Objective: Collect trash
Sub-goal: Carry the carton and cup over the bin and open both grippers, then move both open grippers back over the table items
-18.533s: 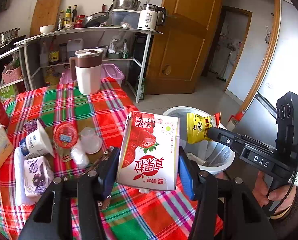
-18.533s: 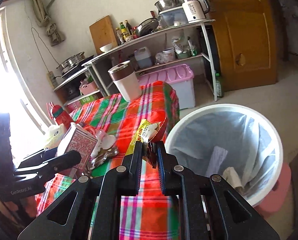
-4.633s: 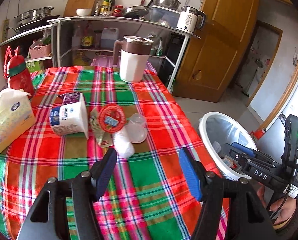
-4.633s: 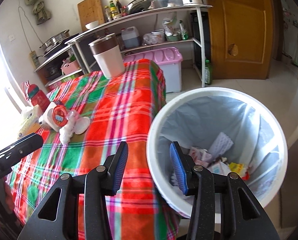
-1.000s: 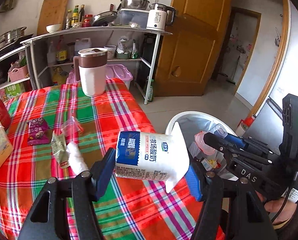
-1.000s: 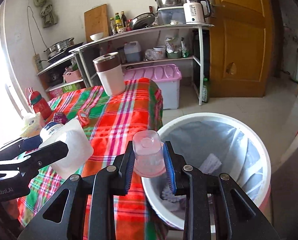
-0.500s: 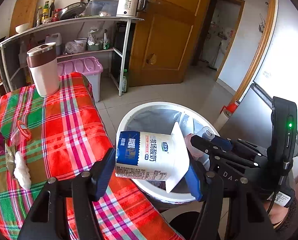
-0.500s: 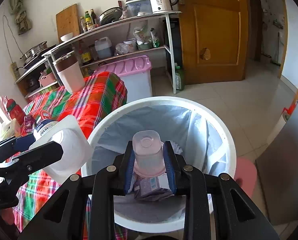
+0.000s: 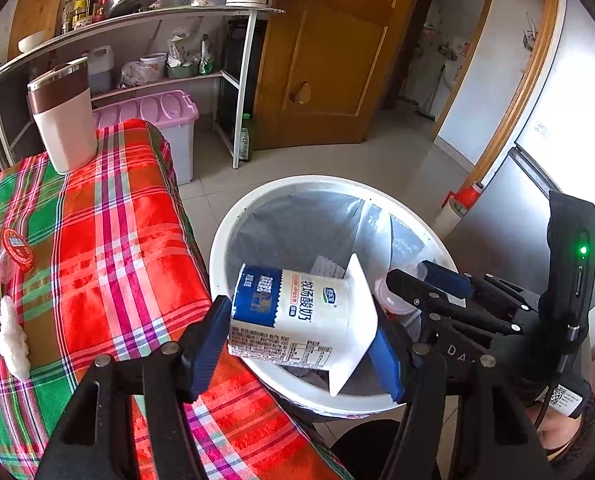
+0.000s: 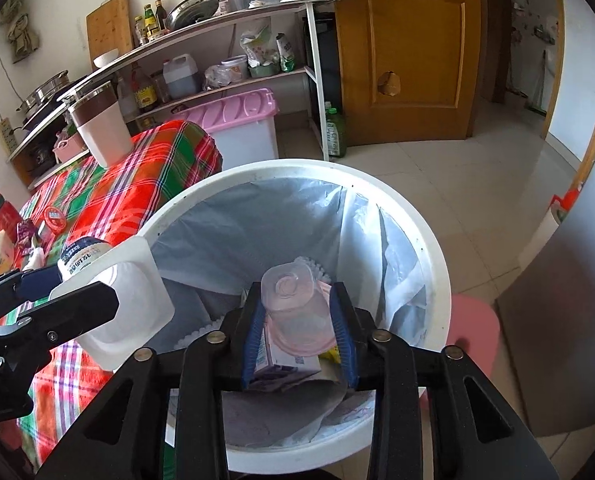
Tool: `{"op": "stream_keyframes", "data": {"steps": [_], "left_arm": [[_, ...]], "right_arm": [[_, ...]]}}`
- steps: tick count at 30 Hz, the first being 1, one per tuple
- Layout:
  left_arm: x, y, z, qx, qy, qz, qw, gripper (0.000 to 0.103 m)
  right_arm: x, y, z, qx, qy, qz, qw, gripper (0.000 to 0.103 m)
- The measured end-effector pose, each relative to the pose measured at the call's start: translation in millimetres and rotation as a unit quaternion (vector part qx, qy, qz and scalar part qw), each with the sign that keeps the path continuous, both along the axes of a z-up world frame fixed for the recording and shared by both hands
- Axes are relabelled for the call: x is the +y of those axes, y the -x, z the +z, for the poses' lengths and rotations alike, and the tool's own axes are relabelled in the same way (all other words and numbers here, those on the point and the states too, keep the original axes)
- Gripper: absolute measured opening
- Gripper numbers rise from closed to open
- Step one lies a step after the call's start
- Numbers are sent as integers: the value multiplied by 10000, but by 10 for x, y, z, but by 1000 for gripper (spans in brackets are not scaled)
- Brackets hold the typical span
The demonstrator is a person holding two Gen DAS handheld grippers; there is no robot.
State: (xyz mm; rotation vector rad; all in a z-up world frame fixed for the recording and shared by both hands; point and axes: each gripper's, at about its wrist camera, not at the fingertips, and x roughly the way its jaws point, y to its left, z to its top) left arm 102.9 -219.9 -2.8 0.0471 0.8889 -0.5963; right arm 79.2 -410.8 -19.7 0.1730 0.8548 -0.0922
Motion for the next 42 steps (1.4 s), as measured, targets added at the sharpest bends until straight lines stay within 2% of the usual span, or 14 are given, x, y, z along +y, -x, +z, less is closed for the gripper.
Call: {"op": "stream_keyframes", "data": {"steps": [2,13,15,23,32,40,42], "left_arm": [[16,-3,-13,34,3,9,10000,67],[200,9,67,3,275,78,9996,74],[239,4,93,-17,359,117,9993,78],[453,53,172,-74,476,222,9986,78],[1055,136,234,-263,399,697,9964,78],[1771,138,281,-350,341,1394,9890,78],[1920,132,265,-379,227,1552,9869,79]], "right_arm": [[-14,11,-5,4,-22,-35,10000,47],[31,84,94,-90,-49,-135,9999,47],[56,100,115,-110,-29,-127,9999,47],[163,145,224,-193,9,-75,9998,47],[534,137,347,-400,-122,295,9987,47],[1033,26,365,-442,-164,789,9958,47],[1155,-23,357,-422,-182,890,9950,47]]}}
